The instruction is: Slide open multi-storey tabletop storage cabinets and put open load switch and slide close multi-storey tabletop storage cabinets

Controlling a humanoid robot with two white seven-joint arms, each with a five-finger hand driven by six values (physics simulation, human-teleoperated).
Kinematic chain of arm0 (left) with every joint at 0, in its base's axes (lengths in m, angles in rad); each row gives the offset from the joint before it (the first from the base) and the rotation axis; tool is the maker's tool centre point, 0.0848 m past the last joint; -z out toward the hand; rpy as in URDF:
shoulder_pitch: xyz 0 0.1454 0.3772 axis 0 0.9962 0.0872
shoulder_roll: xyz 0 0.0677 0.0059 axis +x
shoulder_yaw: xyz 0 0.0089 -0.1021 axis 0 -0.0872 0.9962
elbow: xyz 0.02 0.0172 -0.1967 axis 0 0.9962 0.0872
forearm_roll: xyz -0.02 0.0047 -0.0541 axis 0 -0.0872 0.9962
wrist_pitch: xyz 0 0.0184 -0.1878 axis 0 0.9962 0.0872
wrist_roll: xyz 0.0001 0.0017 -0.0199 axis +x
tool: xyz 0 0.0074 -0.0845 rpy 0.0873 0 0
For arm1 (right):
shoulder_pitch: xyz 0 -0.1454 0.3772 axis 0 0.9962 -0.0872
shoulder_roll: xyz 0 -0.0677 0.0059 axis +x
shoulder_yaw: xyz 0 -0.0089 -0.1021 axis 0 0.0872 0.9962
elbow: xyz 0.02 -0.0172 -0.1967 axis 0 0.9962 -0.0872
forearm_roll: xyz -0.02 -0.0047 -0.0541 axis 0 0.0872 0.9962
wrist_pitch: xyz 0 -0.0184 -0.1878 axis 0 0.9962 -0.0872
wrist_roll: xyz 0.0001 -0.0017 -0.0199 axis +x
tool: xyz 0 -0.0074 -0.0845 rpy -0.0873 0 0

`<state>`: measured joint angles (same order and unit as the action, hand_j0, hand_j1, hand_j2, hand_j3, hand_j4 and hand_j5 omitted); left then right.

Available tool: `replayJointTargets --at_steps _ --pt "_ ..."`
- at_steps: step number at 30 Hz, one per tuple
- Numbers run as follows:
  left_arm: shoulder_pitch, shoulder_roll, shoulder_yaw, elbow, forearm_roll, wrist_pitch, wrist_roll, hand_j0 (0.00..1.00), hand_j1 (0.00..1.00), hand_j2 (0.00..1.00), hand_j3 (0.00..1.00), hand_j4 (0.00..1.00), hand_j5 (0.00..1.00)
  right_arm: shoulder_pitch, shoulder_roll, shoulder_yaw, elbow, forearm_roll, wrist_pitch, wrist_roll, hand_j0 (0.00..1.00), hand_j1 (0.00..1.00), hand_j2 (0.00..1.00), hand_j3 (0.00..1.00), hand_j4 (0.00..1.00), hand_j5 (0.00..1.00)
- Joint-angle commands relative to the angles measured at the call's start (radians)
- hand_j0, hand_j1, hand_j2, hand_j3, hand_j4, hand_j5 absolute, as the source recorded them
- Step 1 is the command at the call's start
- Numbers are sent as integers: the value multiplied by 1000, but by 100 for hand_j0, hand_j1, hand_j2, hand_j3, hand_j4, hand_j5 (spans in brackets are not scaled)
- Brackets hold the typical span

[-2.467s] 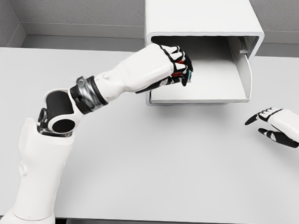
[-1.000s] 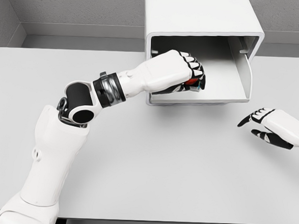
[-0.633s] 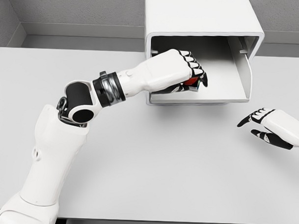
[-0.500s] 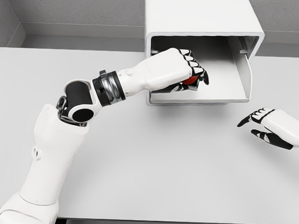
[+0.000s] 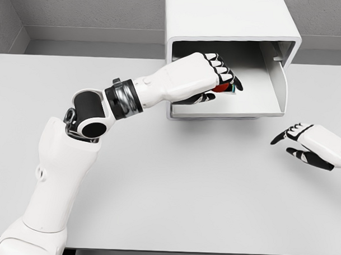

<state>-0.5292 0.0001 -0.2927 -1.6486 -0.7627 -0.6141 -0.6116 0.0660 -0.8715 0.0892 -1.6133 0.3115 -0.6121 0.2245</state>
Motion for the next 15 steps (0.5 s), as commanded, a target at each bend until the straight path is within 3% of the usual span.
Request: replayJointTargets --at_steps 1,12,14,15 --pt "-2 0 1 0 6 3 1 71 71 71 71 71 71 2 -1 0 0 -8 1 -1 59 59 59 59 59 59" --pt "-5 0 6 -2 6 3 1 75 75 75 75 75 75 2 -1 0 1 -6 1 -1 59 59 59 59 59 59" --pt "-6 0 7 -3 6 3 1 70 70 70 70 70 70 2 -1 0 1 -8 1 -1 59 59 59 59 59 59" --pt "-8 0 7 -2 6 3 1 62 62 62 62 62 62 2 -1 0 1 -8 1 -1 59 59 59 59 59 59"
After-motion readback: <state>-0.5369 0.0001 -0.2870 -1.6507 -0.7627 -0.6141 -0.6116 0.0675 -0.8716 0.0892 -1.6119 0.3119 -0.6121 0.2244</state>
